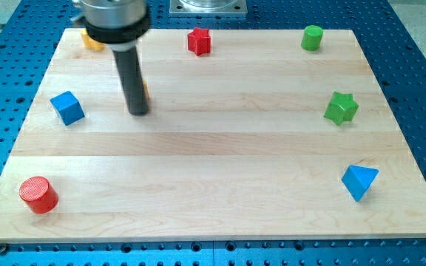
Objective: Move the yellow hexagon diagonal to the heart
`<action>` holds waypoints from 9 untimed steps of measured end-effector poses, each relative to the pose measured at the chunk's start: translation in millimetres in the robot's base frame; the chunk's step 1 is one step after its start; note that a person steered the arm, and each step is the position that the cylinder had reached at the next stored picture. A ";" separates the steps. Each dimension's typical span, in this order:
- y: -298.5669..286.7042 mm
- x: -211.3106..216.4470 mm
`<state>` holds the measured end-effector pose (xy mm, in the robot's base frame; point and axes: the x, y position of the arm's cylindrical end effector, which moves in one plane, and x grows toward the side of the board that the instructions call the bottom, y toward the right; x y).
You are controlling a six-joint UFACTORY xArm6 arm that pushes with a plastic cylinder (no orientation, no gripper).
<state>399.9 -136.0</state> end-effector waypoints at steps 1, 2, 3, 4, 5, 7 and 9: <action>-40.6 -60.1; -32.7 -78.0; -26.2 -42.6; -8.8 -17.4; 17.7 -64.6; 49.6 -117.6; -26.1 -142.9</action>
